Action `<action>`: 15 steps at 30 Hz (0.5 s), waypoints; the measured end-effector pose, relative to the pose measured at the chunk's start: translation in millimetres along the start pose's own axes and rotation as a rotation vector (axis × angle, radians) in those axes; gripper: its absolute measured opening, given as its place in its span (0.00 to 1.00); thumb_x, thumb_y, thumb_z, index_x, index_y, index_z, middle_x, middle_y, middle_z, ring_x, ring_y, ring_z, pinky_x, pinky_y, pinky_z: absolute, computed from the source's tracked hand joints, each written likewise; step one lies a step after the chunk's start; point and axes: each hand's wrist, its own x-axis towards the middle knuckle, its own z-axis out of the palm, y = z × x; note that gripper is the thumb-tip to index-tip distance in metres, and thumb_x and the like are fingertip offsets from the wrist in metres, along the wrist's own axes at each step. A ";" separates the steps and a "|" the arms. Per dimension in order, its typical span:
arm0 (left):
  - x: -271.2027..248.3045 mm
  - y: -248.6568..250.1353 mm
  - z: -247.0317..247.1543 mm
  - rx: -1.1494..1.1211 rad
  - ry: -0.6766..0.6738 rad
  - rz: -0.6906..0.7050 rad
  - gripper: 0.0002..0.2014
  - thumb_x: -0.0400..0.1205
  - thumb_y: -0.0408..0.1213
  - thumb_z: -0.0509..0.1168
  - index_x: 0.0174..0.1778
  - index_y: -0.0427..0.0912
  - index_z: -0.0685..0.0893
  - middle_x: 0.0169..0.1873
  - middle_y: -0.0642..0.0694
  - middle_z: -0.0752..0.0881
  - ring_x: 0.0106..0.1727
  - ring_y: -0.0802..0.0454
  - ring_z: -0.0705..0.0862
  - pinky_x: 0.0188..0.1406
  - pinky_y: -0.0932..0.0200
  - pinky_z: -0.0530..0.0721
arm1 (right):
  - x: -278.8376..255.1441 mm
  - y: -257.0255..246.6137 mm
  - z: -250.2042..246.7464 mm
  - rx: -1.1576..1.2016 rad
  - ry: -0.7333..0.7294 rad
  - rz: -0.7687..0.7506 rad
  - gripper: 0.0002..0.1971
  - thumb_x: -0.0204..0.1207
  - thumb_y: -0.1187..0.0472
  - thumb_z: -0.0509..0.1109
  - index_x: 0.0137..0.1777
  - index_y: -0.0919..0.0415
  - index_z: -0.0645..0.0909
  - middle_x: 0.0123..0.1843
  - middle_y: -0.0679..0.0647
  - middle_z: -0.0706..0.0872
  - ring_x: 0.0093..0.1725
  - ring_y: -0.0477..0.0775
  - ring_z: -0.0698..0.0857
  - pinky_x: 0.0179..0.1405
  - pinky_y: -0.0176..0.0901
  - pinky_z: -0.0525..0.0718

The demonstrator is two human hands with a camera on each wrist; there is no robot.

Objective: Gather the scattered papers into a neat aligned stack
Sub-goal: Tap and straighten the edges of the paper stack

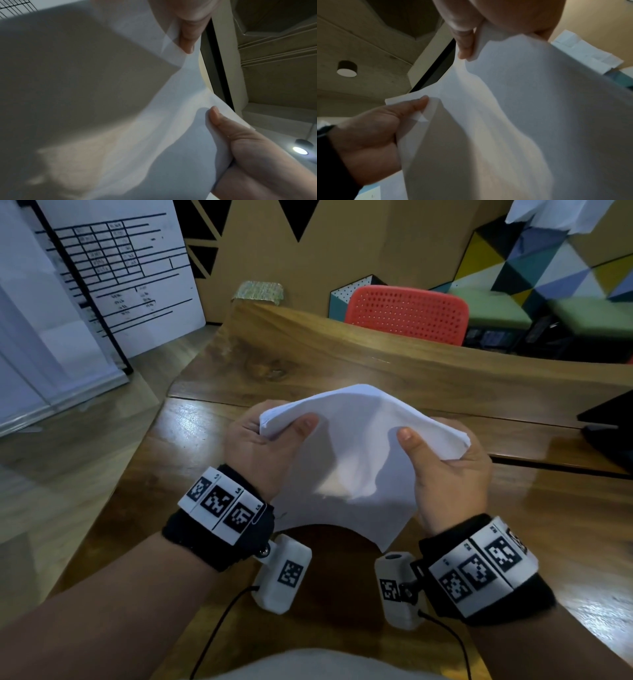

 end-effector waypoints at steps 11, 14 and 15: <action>5.5 -51.6 -8.3 0.081 -0.166 -0.202 0.16 0.59 0.36 0.80 0.38 0.52 0.85 0.29 0.61 0.90 0.33 0.70 0.86 0.28 0.76 0.81 | 10.0 41.5 -29.2 -0.185 -0.160 0.269 0.21 0.62 0.67 0.80 0.56 0.57 0.82 0.51 0.47 0.88 0.57 0.55 0.87 0.48 0.42 0.85; 11.4 -65.4 -8.4 0.142 -0.203 -0.380 0.13 0.63 0.36 0.80 0.35 0.53 0.84 0.34 0.58 0.87 0.34 0.65 0.85 0.24 0.77 0.80 | 12.2 56.8 -31.4 -0.206 -0.158 0.372 0.20 0.64 0.71 0.79 0.54 0.57 0.82 0.48 0.45 0.86 0.55 0.54 0.86 0.46 0.41 0.82; 15.5 -65.7 -7.5 0.142 -0.190 -0.406 0.12 0.64 0.34 0.80 0.34 0.52 0.84 0.31 0.58 0.86 0.31 0.65 0.85 0.22 0.76 0.80 | 14.1 57.2 -30.6 -0.202 -0.142 0.381 0.19 0.64 0.71 0.79 0.54 0.57 0.81 0.47 0.44 0.86 0.51 0.50 0.86 0.44 0.39 0.82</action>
